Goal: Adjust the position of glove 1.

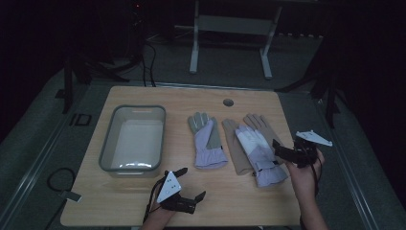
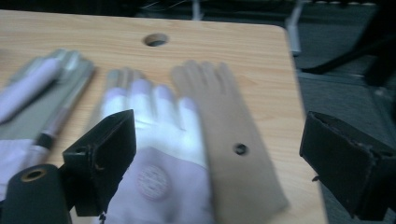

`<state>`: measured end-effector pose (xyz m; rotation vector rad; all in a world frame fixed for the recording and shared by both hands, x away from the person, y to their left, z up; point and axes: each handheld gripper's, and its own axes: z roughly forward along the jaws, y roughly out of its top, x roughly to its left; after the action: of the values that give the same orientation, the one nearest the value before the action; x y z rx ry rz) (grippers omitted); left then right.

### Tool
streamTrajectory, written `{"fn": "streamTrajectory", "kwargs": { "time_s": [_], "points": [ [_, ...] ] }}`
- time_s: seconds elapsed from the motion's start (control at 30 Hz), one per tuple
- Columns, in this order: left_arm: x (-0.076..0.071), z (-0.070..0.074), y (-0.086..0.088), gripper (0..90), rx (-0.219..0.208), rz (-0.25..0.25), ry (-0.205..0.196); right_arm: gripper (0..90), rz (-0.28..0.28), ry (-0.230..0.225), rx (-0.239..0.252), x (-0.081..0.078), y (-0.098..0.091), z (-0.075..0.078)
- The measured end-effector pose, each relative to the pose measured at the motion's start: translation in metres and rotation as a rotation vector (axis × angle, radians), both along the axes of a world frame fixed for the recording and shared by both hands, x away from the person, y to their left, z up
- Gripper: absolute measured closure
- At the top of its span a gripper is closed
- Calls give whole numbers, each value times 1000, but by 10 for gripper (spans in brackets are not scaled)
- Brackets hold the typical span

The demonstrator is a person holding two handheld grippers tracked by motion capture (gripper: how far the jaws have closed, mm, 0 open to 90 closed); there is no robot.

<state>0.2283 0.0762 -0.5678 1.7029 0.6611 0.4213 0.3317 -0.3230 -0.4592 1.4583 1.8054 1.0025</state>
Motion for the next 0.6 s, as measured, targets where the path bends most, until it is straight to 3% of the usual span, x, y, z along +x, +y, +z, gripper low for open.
{"fn": "streamTrajectory", "kwargs": {
  "time_s": [0.23, 0.6],
  "points": [
    [0, 0, 0, 0, -1, -3, 2, 136, 96, 16, -11, 16, 29, 13],
    [0, 0, 0, 0, -4, -5, 2, 157, 204, 58, -25, 31, 67, 16]
  ]
}}
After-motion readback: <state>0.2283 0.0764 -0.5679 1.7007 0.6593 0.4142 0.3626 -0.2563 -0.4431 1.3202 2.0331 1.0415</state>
